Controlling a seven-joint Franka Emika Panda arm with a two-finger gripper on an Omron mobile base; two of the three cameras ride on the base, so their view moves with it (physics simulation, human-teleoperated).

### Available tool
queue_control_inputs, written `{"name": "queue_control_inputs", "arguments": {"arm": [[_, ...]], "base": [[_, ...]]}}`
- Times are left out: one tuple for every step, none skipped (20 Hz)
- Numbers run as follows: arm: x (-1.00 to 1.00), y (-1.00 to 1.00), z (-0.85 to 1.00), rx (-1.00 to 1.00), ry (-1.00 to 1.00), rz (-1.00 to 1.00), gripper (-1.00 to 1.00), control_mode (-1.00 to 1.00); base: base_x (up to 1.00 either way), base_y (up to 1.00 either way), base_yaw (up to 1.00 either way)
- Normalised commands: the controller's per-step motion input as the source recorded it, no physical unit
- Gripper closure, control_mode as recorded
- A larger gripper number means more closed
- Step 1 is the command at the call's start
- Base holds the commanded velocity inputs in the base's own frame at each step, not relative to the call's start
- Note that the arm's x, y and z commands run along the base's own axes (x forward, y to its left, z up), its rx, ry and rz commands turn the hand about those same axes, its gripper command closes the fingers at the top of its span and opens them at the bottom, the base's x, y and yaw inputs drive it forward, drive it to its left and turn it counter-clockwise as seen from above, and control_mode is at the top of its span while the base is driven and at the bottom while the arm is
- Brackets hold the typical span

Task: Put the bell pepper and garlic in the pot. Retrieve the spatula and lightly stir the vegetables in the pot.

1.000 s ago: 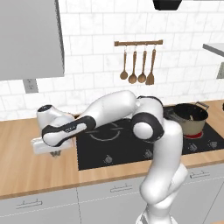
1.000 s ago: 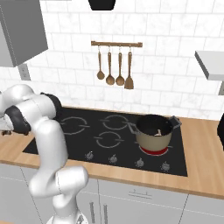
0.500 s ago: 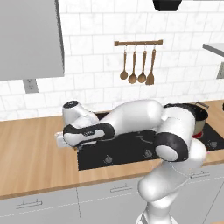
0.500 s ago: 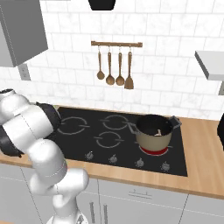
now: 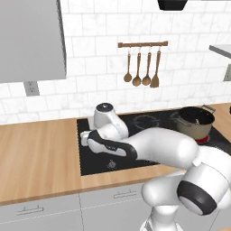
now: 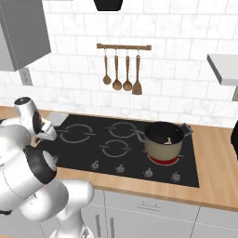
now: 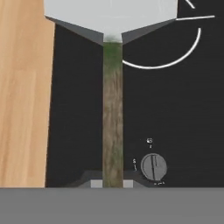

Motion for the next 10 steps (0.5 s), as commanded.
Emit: {"name": "queue_control_inputs", "arguments": {"arm": [[0.0, -0.78, 0.49, 0.07, 0.0, 0.0, 1.0, -1.0], [0.0, -0.76, 0.33, 0.04, 0.0, 0.0, 1.0, -1.0], [0.0, -0.81, 0.44, 0.08, 0.0, -0.04, 1.0, -1.0], [0.0, -0.84, 0.37, 0.08, 0.0, -0.08, 1.0, -1.0], [0.0, -0.85, 0.44, 0.11, 0.0, -0.13, 1.0, -1.0], [0.0, -0.89, 0.49, 0.15, 0.05, -0.14, 1.0, -1.0], [0.05, -0.93, 0.54, 0.19, 0.09, -0.14, 1.0, -1.0], [0.29, -0.74, 0.71, 0.23, 0.17, -0.2, 1.0, -1.0], [0.36, -0.7, 0.9, 0.26, 0.15, -0.21, 1.0, -1.0], [0.41, -0.64, 1.0, 0.28, 0.17, -0.22, 1.0, -1.0]], "base": [[0.0, 0.0, 0.0], [0.0, 0.0, 0.0], [0.0, 0.0, 0.0], [0.0, 0.0, 0.0], [0.0, 0.0, 0.0], [0.0, 0.0, 0.0], [0.0, 0.0, 0.0], [0.0, 0.0, 0.0], [0.0, 0.0, 0.0], [0.0, 0.0, 0.0]]}}
